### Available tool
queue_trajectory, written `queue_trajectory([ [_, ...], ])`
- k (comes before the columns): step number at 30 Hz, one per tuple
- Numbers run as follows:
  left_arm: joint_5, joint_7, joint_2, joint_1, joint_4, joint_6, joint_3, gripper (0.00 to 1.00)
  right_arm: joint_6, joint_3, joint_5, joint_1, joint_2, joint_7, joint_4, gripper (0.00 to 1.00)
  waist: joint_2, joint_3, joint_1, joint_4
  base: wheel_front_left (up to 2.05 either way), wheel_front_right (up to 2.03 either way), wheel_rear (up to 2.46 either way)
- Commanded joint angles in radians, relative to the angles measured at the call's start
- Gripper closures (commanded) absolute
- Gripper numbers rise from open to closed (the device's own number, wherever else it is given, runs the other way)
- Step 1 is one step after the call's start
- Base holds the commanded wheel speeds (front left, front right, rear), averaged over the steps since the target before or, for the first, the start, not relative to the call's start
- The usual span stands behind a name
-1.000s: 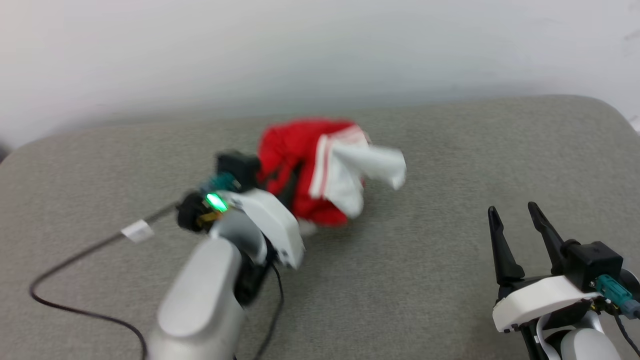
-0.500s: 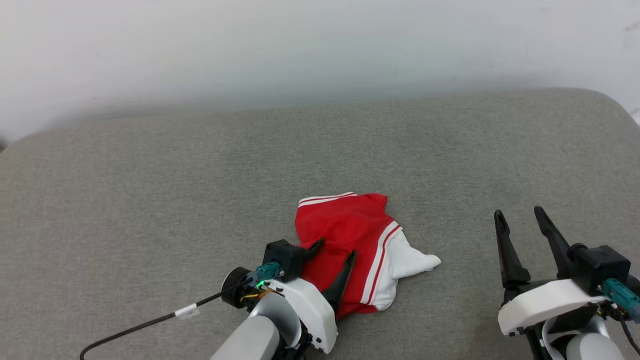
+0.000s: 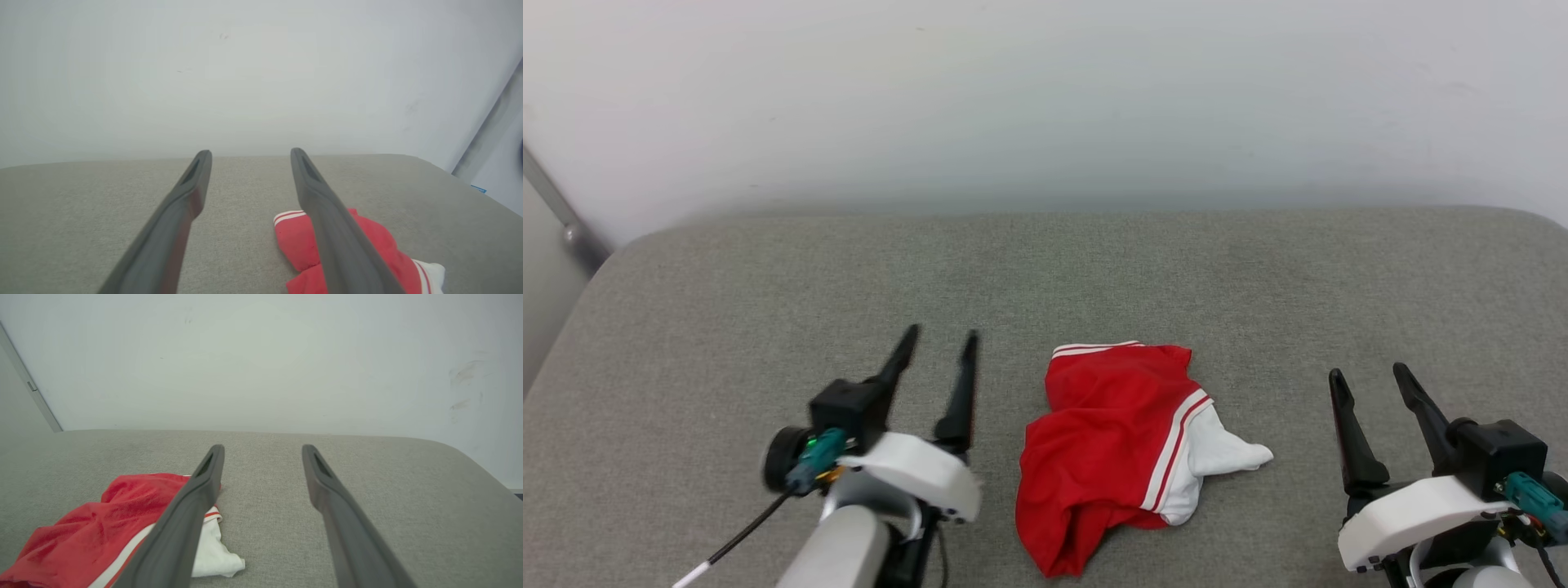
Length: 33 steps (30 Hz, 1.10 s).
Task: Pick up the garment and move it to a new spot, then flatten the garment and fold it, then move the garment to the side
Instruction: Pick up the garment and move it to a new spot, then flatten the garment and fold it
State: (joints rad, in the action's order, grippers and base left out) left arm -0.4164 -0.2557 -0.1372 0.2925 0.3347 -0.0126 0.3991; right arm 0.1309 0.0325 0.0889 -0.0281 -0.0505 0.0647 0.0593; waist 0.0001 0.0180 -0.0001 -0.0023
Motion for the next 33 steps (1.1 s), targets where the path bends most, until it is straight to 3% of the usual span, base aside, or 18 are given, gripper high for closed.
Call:
queue_trajectory([
  [1, -0.004, -0.005, -0.018, -0.027, -0.012, -0.022, -0.027, 0.0, 0.0, 0.0, 0.006, 0.016, 0.0, 0.0, -0.004, 0.0, -0.0001, 0.003, 0.0001, 0.003, 0.0, 0.0, 0.0],
  [8, -0.014, -0.008, -0.094, -0.129, -0.056, -0.095, -0.125, 0.0, 0.0, -0.005, 0.012, 0.045, 0.0, -0.01, -0.006, 0.0, -0.0001, 0.01, 0.0001, 0.011, 0.0, 0.0, 0.0],
  [19, -0.001, 0.004, -0.116, -0.179, -0.121, -0.114, -0.119, 0.0, 0.0, -0.007, 0.014, 0.043, 0.0, -0.016, -0.007, 0.0, -0.0001, 0.012, 0.0001, 0.011, 0.0, 0.0, 0.0],
  [25, -0.001, 0.004, -0.119, -0.175, -0.146, -0.118, -0.114, 0.0, 0.0, 0.043, 0.02, 0.017, 0.0, -0.041, 0.025, 0.0, -0.0001, 0.004, 0.0001, 0.011, 0.0, 0.0, 0.0],
  [29, 0.003, 0.002, -0.114, -0.157, -0.164, -0.114, -0.105, 0.0, 0.0, 0.108, 0.043, -0.015, 0.0, -0.109, 0.08, 0.0, -0.0001, -0.014, 0.0001, 0.033, 0.0, 0.0, 0.0],
  [33, 0.011, 0.0, -0.102, -0.116, -0.18, -0.105, -0.089, 0.0, 0.0, 0.132, 0.086, -0.062, -0.007, -0.263, 0.125, 0.0, -0.0001, -0.059, 0.0001, 0.074, 0.0, 0.0, 0.0],
])
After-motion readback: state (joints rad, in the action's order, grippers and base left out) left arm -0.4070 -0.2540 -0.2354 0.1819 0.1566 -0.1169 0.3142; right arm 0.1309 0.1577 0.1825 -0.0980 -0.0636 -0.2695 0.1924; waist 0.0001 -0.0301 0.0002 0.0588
